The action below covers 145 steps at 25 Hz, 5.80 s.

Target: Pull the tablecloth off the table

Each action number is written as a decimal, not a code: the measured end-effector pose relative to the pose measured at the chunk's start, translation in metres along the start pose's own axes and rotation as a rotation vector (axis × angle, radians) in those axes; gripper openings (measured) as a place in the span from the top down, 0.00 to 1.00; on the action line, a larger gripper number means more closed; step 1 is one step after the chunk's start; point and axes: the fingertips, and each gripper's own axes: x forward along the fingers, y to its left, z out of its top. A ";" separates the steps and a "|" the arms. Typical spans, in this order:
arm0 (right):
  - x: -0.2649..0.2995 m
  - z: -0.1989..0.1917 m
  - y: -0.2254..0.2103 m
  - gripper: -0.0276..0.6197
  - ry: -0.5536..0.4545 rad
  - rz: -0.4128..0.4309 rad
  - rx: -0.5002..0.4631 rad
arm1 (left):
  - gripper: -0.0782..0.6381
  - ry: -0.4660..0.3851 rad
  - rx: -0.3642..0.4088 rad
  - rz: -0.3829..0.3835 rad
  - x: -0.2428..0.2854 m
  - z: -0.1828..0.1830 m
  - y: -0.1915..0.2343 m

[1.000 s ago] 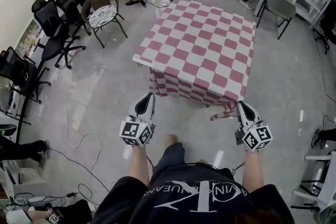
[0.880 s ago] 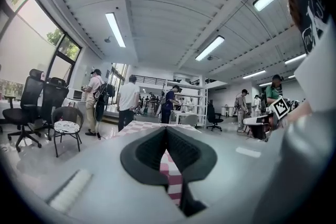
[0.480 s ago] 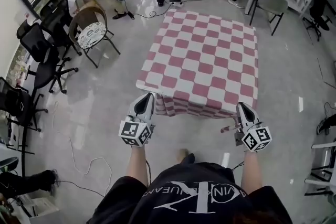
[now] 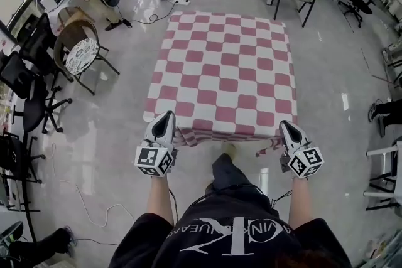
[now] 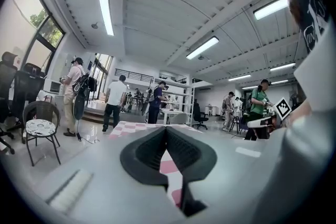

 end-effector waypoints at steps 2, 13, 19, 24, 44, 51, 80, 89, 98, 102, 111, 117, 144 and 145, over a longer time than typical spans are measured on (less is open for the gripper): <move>0.015 -0.001 -0.011 0.94 0.011 -0.005 -0.008 | 0.88 0.004 -0.002 0.001 0.015 -0.002 0.006; 0.119 0.001 -0.070 0.94 0.128 0.028 -0.038 | 0.88 0.048 -0.014 0.024 0.106 0.002 0.052; 0.164 -0.010 -0.101 0.94 0.243 0.058 -0.060 | 0.88 0.079 -0.027 0.053 0.145 -0.004 0.067; 0.194 -0.020 -0.137 0.94 0.315 0.069 -0.085 | 0.88 0.100 -0.029 0.068 0.172 -0.016 0.071; 0.276 -0.075 -0.206 0.41 0.583 -0.011 -0.120 | 0.87 0.206 -0.043 0.071 0.209 -0.048 0.091; 0.285 -0.083 -0.221 0.40 0.616 -0.135 -0.063 | 0.87 0.220 -0.046 0.067 0.220 -0.052 0.109; 0.288 -0.082 -0.200 0.86 0.680 -0.224 -0.094 | 0.39 0.504 -0.053 0.063 0.277 -0.124 0.171; 0.290 -0.084 -0.196 0.87 0.694 -0.246 -0.100 | 0.31 0.721 -0.029 0.119 0.296 -0.159 0.200; 0.289 -0.083 -0.195 0.90 0.662 -0.298 -0.094 | 0.48 0.759 -0.004 0.147 0.296 -0.161 0.188; 0.290 -0.085 -0.195 0.91 0.655 -0.298 -0.099 | 0.59 0.768 0.002 0.147 0.298 -0.162 0.180; 0.286 -0.086 -0.193 0.94 0.624 -0.292 -0.089 | 0.85 0.806 0.056 0.126 0.304 -0.172 0.156; 0.275 -0.084 -0.185 0.94 0.610 -0.282 -0.063 | 0.86 0.810 0.003 0.108 0.295 -0.164 0.150; 0.232 -0.049 -0.175 0.94 0.399 -0.152 0.003 | 0.87 0.626 -0.090 0.171 0.259 -0.105 0.114; 0.230 -0.049 -0.175 0.94 0.397 -0.152 0.000 | 0.87 0.624 -0.093 0.170 0.258 -0.104 0.112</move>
